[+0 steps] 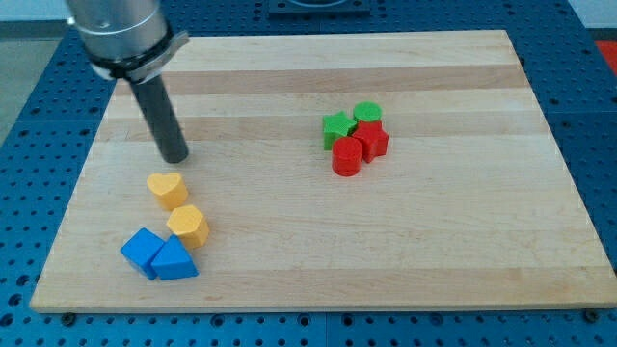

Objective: Slide the yellow heart to the group of blocks

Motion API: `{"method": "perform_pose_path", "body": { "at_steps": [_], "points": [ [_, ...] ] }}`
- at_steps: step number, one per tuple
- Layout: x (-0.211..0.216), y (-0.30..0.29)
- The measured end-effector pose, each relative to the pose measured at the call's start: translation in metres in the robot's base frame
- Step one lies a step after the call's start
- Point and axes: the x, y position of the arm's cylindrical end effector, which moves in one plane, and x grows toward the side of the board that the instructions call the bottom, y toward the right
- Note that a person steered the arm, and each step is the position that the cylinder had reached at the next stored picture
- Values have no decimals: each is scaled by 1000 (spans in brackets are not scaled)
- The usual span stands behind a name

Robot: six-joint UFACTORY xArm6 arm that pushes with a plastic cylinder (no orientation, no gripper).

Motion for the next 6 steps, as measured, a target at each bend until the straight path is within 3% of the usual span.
{"method": "perform_pose_path", "body": {
  "at_steps": [6],
  "points": [
    [71, -1]
  ]
}}
